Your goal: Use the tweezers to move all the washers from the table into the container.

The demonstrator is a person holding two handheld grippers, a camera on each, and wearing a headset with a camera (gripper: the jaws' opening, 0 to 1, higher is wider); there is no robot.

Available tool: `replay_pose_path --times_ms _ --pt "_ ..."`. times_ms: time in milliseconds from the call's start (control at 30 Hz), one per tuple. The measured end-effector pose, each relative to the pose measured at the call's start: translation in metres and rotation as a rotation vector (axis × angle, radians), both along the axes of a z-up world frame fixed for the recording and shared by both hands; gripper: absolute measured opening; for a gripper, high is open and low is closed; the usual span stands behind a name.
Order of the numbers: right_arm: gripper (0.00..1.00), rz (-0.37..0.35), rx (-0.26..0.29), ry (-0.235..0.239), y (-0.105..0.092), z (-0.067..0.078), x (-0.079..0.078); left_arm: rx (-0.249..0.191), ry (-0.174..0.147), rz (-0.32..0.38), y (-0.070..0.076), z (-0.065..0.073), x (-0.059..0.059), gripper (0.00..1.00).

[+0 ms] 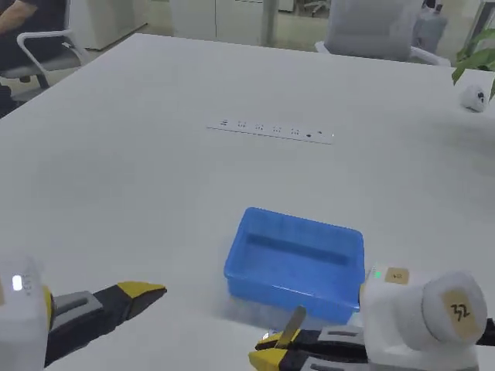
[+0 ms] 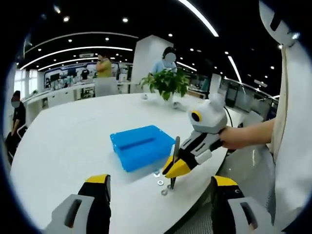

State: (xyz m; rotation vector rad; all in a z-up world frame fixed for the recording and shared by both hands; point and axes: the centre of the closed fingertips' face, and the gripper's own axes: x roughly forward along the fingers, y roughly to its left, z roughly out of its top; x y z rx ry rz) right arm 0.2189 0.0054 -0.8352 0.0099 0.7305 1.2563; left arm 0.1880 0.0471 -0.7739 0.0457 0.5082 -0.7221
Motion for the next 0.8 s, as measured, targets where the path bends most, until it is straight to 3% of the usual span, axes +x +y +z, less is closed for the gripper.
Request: replay_pose_path --times_ms 67,133,200,267,333,433,533,667,800 --pt "0.03 -0.011 0.011 0.013 -0.002 0.003 0.0 0.001 -0.016 0.036 0.002 -0.001 0.002 0.87" --pt "0.03 -0.026 0.018 0.023 -0.005 0.007 0.002 -0.02 -0.062 0.089 0.006 0.003 0.008 0.88" --pt "0.03 -0.056 0.026 0.02 -0.01 0.012 0.006 -0.09 -0.109 0.129 0.004 0.012 0.012 0.92" --pt "0.03 -0.075 0.04 0.023 -0.014 0.018 0.01 -0.199 -0.151 0.186 0.002 0.024 0.018 0.98" --pt "0.03 -0.092 0.054 0.015 -0.019 0.027 0.014 -0.255 -0.197 0.222 0.004 0.035 0.022 0.99" --pt "0.03 -0.108 0.058 -0.013 -0.027 0.04 0.022 -0.196 -0.26 0.235 0.01 0.038 0.026 0.99" --pt "0.03 -0.129 0.066 -0.039 -0.034 0.051 0.032 -0.176 -0.255 0.242 0.01 0.033 0.026 0.99" --pt "0.03 -0.159 0.064 -0.08 -0.044 0.064 0.046 -0.133 -0.296 0.241 0.01 0.035 0.027 0.99" --pt "0.03 -0.21 0.075 -0.107 -0.054 0.074 0.065 -0.173 -0.318 0.263 0.013 0.042 0.029 0.99"
